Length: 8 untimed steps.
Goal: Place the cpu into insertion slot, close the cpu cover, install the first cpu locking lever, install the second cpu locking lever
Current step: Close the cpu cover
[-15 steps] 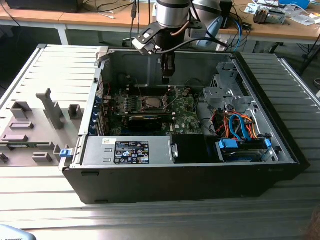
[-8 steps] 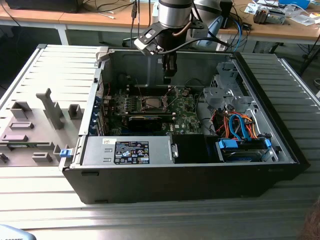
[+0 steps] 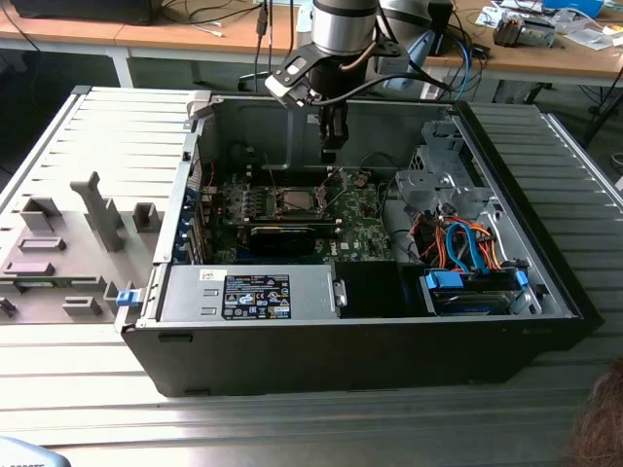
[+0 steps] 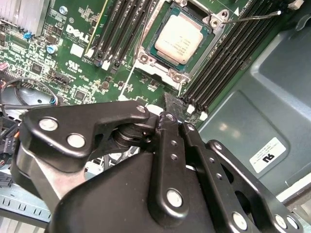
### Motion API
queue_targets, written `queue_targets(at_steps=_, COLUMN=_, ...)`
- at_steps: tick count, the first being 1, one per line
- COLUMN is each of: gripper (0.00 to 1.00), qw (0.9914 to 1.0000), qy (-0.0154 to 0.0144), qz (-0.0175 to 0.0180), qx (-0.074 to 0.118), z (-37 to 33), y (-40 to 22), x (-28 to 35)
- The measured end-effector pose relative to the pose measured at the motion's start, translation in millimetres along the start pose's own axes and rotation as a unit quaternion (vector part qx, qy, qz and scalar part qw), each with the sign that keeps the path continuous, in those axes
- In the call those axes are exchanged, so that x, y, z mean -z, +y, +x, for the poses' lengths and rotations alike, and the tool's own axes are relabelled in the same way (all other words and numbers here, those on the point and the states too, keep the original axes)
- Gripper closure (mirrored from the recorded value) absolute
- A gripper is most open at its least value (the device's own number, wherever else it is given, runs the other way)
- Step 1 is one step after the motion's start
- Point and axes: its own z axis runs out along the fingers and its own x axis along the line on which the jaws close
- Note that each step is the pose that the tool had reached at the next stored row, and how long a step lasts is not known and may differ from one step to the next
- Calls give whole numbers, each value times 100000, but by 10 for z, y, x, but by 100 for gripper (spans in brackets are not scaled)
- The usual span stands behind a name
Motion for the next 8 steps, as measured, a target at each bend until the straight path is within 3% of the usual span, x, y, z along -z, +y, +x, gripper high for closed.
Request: queue_targets(at_steps=8, gripper=89, qw=100000, qy=0, qz=-2, qx=0, z=-1, y=42, x=-3)
